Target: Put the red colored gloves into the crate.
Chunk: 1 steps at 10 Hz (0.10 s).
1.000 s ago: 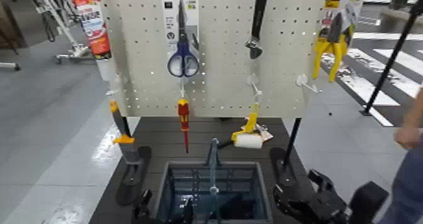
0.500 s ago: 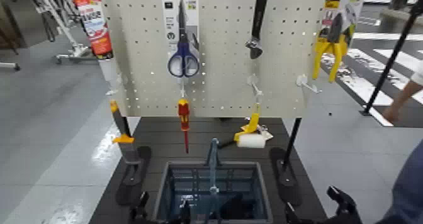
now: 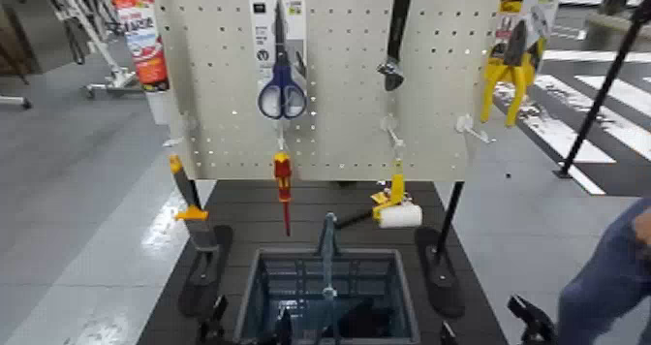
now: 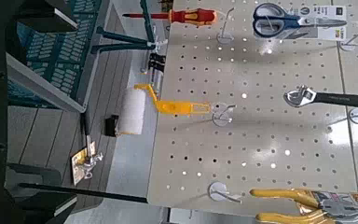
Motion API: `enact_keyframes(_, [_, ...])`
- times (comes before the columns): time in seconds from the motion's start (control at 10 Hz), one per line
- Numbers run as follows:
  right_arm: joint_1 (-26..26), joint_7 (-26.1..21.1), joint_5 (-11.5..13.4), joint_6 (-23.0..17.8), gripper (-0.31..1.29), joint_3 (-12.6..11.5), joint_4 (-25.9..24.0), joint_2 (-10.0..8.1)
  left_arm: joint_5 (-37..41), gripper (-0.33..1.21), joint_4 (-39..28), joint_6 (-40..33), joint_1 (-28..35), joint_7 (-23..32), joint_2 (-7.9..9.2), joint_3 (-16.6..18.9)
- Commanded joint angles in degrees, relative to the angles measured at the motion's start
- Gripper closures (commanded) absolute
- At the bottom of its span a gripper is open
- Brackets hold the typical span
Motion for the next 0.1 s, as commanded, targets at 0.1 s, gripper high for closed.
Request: enact_keyframes(0.1, [-0.07,0.03,0.68,0.44,0.04,-0.16,-0.18,-0.08,0.02,0.11,0.09,0.07,-0.11,-0.01,-4.57,-0.21])
